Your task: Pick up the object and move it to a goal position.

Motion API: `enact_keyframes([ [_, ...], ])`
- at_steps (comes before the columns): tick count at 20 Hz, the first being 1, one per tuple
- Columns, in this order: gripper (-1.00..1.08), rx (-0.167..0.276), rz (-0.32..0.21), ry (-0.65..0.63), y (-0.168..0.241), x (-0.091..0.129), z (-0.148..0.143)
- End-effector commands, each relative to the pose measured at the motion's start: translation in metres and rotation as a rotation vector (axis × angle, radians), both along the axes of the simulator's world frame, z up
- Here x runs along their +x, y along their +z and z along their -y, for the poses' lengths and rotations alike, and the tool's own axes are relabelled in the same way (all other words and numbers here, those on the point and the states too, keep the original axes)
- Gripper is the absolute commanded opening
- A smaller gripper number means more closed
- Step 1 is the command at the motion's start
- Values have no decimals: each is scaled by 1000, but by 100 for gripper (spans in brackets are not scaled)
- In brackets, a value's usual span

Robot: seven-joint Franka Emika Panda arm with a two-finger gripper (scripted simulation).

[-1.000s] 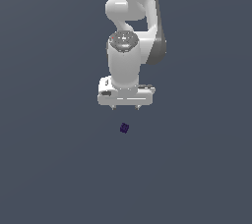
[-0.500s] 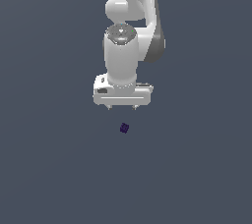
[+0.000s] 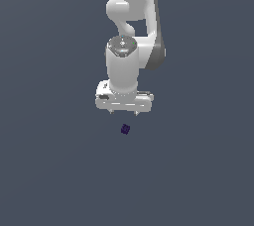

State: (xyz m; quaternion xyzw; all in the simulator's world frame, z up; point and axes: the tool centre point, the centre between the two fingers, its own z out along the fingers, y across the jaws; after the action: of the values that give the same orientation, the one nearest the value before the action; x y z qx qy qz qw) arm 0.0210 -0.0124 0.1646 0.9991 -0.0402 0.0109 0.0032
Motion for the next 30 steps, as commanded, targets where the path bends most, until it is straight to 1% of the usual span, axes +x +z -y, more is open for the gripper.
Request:
enact_keyframes([
  [1,100,3,-3,-42,-12,1,-1],
  [9,100,10,-14,-215,-62,5,-4],
  [15,100,11,-19,-296,-85,5,-5],
  [19,100,11,-20,-320,-92,5,-5],
  [25,100,10,-21,-318,-95,4,-5],
  [30,100,11,-21,-321,-116,4,-5],
])
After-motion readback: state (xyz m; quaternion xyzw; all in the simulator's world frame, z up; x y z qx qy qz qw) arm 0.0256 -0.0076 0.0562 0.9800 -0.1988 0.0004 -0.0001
